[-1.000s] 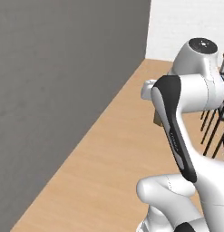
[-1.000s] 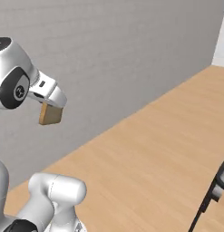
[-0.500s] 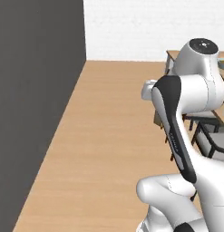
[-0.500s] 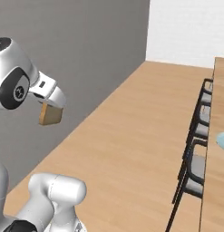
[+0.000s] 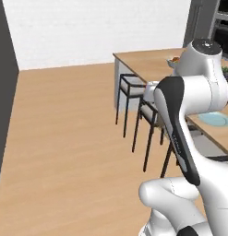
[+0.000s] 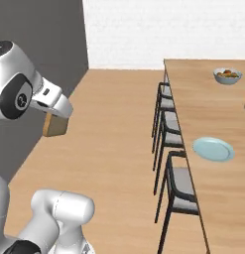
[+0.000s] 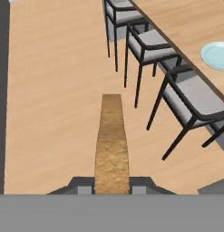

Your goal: Start the toaster. Once the lever pops up, take the bread to the plate on the dining counter.

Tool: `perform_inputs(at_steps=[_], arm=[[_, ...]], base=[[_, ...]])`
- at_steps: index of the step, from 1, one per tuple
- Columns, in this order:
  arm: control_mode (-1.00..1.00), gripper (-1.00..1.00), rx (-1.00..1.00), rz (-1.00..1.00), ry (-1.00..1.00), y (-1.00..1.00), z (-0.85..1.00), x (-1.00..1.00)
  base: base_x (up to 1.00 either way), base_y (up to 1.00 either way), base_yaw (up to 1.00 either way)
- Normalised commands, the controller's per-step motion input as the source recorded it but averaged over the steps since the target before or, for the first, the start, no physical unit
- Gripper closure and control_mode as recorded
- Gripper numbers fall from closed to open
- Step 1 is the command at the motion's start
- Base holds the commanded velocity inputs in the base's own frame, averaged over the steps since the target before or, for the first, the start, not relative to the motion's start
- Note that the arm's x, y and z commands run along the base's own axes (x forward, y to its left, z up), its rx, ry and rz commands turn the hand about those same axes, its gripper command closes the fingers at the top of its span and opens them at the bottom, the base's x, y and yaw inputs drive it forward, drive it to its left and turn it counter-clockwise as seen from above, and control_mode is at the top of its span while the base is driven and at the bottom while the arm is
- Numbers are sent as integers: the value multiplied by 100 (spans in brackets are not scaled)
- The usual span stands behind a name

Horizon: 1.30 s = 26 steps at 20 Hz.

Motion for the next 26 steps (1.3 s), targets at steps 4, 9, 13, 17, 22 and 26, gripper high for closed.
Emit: perform_inputs(at_steps=[4, 9, 13, 17, 22, 26], arm=[[100, 100, 0, 0, 0, 0, 0, 0], [100, 100, 0, 0, 0, 0, 0, 0], [100, 100, 0, 0, 0, 0, 0, 0], [100, 100, 0, 0, 0, 0, 0, 0], [100, 100, 0, 0, 0, 0, 0, 0], [100, 100, 0, 0, 0, 0, 0, 0]], base=[[51, 33, -67], [52, 35, -67], [53, 36, -66], [43, 37, -65], [36, 37, -65], [18, 45, -66]])
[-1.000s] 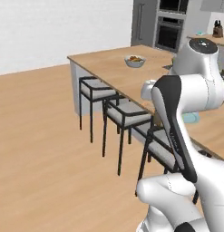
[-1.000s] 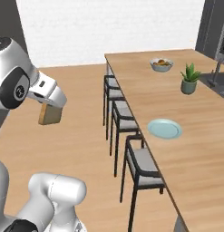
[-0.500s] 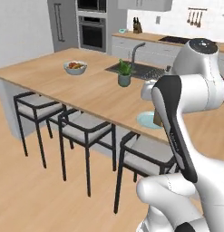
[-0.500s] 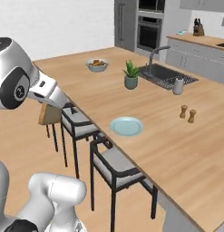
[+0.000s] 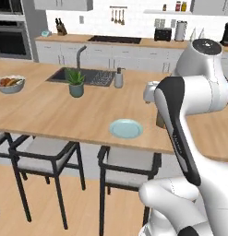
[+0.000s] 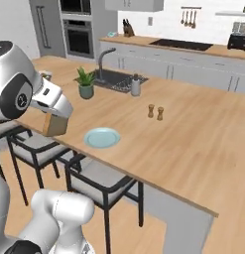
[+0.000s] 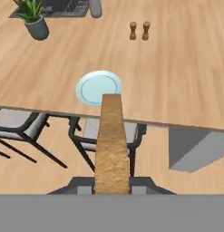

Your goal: Start the toaster. Once the lever pops up, take the bread to the plate on the dining counter.

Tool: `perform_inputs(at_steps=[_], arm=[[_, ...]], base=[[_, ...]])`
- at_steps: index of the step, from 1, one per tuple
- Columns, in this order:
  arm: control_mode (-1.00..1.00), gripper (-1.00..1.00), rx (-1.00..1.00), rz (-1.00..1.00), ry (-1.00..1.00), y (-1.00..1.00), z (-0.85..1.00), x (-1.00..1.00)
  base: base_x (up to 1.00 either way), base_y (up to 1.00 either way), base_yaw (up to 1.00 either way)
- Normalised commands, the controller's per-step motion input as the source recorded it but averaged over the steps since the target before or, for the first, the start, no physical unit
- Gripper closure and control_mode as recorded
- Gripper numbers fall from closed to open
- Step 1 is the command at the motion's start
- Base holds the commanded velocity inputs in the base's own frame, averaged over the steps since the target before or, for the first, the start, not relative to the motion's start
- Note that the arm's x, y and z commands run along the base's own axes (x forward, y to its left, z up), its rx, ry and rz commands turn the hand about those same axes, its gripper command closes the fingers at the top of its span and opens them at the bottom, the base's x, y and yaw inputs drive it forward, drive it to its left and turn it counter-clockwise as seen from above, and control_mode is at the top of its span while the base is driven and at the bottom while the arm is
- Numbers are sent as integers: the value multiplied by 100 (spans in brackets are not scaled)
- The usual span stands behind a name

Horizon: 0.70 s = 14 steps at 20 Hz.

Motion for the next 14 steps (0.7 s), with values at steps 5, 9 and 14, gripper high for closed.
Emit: perform_inputs(at_steps=[5, 9, 14], arm=[[100, 100, 0, 0, 0, 0, 0, 0], [100, 100, 0, 0, 0, 0, 0, 0], [100, 100, 0, 0, 0, 0, 0, 0]], base=[[3, 57, -60], [22, 53, -40], [54, 48, -32]])
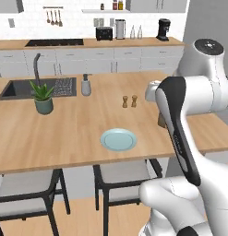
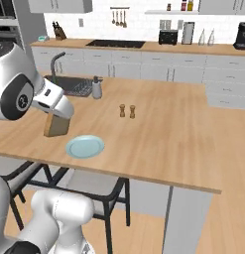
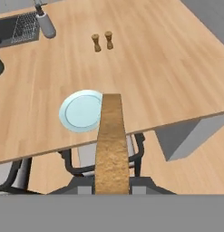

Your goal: Start the toaster. Once the lever pops up, take the bread to the plate on the dining counter.

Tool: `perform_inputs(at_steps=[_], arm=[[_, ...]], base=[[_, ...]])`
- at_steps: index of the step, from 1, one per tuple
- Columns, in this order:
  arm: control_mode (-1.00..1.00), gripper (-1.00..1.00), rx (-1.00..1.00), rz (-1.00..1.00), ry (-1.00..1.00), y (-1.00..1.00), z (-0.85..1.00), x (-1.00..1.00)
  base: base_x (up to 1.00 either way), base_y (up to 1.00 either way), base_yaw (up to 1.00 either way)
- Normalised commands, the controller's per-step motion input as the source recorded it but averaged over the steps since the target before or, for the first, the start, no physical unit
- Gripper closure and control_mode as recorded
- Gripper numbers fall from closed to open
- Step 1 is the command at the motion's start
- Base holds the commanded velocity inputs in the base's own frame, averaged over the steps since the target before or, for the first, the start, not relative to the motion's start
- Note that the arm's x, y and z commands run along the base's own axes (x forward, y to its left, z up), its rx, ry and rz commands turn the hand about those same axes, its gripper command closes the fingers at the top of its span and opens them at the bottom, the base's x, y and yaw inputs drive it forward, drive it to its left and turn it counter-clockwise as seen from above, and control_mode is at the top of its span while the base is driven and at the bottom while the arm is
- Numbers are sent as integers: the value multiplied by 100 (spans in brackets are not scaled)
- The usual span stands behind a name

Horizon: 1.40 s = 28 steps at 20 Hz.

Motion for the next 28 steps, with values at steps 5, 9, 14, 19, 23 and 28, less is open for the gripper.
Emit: perform_inputs(at_steps=[5, 9, 14, 19, 23, 28], arm=[[-100, 100, 2, -3, 0, 1, -1, 11], [-100, 100, 17, 2, -6, -3, -21, 17], [-100, 100, 26, 37, -20, -23, -62, 20], [-100, 100, 17, 47, -29, -9, -93, 56], [-100, 100, 7, 47, -19, -1, -73, 70], [-100, 100, 5, 34, -2, 3, -47, 84]], base=[[51, 23, -18], [0, 0, 0], [0, 0, 0], [0, 0, 0], [0, 0, 0], [0, 0, 0]])
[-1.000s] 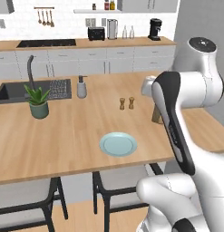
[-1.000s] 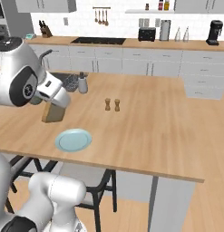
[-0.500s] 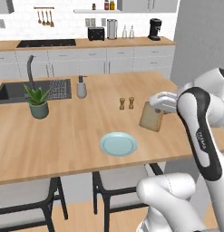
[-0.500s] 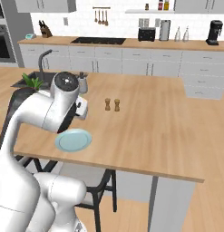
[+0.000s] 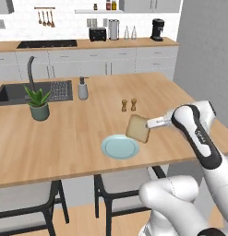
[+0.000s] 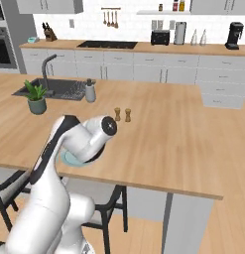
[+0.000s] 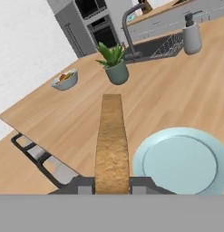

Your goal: Start the toaster. Once the lever pops up, take the bread to the plate on the dining counter.

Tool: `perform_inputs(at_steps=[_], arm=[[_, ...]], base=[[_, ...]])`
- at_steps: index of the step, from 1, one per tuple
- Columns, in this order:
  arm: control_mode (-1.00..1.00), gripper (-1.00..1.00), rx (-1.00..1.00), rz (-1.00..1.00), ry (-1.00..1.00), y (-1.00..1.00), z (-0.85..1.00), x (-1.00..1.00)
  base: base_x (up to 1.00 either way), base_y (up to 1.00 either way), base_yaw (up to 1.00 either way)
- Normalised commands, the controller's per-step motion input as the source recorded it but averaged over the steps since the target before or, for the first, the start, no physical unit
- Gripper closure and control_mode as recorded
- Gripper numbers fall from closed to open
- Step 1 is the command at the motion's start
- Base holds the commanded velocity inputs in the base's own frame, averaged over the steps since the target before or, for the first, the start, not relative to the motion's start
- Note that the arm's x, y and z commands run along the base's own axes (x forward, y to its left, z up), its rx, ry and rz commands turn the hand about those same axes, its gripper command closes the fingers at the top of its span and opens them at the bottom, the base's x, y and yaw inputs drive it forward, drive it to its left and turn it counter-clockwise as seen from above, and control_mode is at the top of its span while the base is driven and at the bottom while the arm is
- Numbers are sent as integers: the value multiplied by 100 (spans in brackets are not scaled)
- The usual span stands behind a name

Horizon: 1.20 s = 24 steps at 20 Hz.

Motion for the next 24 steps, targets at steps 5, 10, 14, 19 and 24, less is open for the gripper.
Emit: perform_inputs(at_steps=[5, 10, 14, 19, 24], arm=[[-100, 100, 1, 14, 0, 21, -48, 77], [-100, 100, 0, 0, 0, 22, -50, 55], [-100, 100, 0, 0, 4, 28, -50, 38], [-100, 100, 0, -1, 5, 35, -47, 30], [-100, 100, 0, -3, 4, 12, -46, 26]], base=[[0, 0, 0], [0, 0, 0], [0, 0, 0], [0, 0, 0], [0, 0, 0]])
